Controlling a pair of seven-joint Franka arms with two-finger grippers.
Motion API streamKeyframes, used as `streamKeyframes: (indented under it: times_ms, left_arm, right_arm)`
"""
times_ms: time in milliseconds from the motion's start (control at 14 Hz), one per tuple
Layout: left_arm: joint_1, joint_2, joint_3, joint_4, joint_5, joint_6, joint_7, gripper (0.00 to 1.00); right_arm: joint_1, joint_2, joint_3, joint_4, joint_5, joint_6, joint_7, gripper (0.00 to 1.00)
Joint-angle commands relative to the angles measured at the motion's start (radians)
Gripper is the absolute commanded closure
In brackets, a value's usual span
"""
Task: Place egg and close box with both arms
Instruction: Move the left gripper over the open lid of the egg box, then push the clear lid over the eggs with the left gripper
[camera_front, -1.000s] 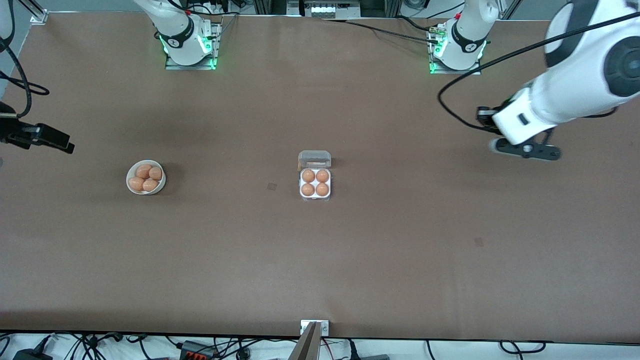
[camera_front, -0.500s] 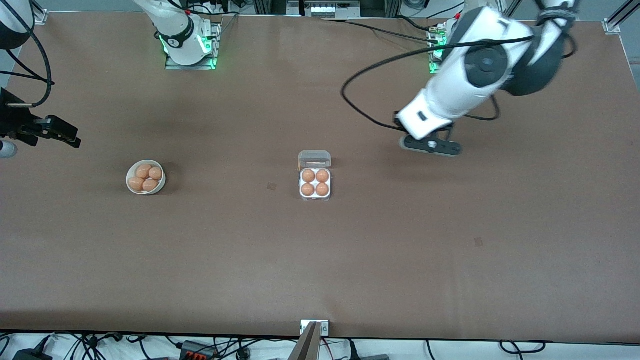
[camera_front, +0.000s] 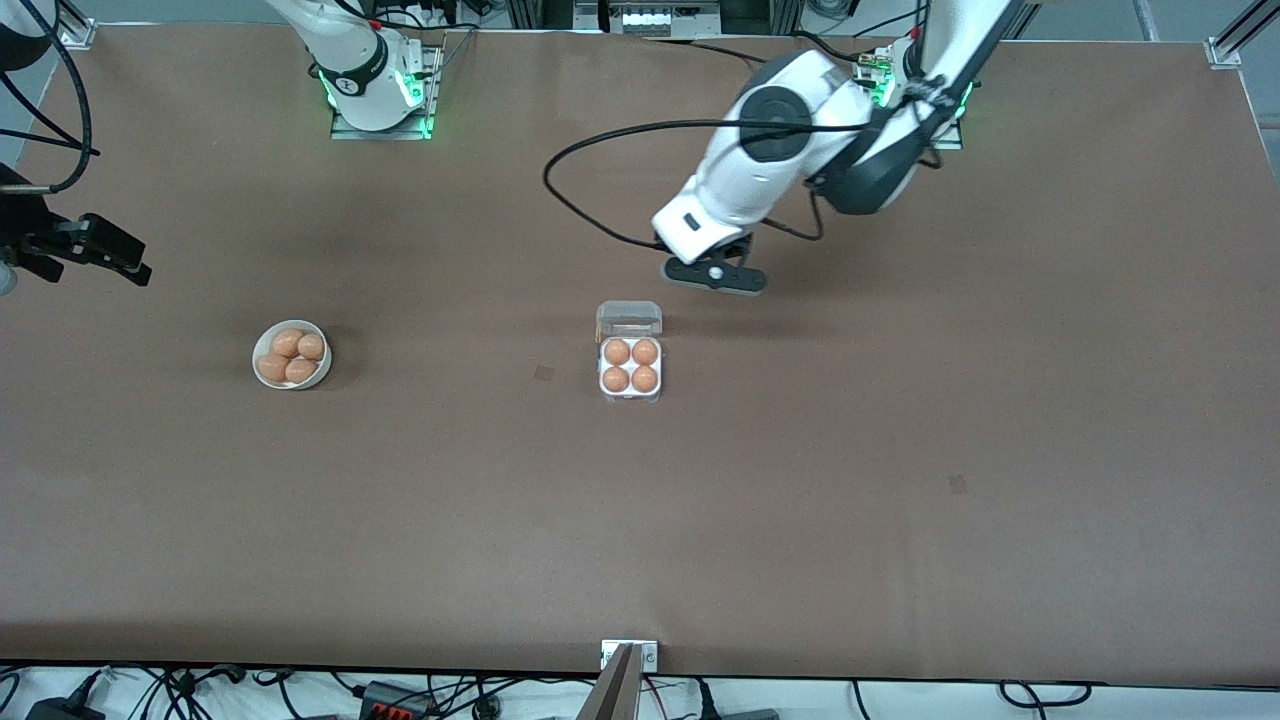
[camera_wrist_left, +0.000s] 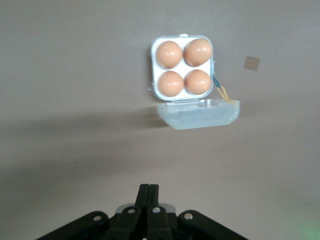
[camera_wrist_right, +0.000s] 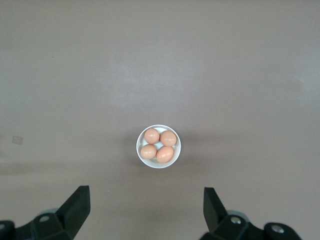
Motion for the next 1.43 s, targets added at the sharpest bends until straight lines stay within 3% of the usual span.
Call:
streamKeyframes:
  times_ms: [0, 286, 500, 786, 1000, 1143, 1357]
  left_arm:
    - [-0.079, 0.092, -0.004, 0.019, 0.177, 0.068, -0.175, 0.99]
    - [-0.145, 0.197, 0.001, 0.023, 0.329, 0.188, -0.315, 0.99]
    - [-0.153, 0.232, 0.002, 0.026, 0.467, 0.208, -0.384, 0.99]
    - [-0.155, 0.250, 0.004, 0.051, 0.495, 0.211, -0.398, 0.99]
    - [-0.142, 0.281, 0.028, 0.097, 0.622, 0.277, -0.401, 0.99]
    - [-0.142, 0.321, 0.045, 0.147, 0.633, 0.317, -0.403, 0.99]
    - [-0.141, 0.320, 0.045, 0.144, 0.635, 0.316, -0.429, 0.99]
  right_arm:
    - [-0.014, -0.013, 0.011, 0.000, -0.001, -0.043, -0.002, 0.00]
    - [-0.014, -0.013, 0.011, 0.002, 0.005, -0.051, 0.001, 0.00]
    - [-0.013, -0.003, 0.013, -0.001, 0.005, -0.056, 0.001, 0.00]
    - [-0.006, -0.001, 0.016, 0.002, 0.008, -0.054, 0.001, 0.00]
    - [-0.008, -0.002, 0.014, 0.003, 0.027, -0.054, 0.001, 0.00]
    - [-0.010, -0.006, 0.014, 0.003, 0.028, -0.054, 0.001, 0.00]
    - [-0.011, 0.001, 0.014, 0.003, 0.027, -0.050, -0.001, 0.00]
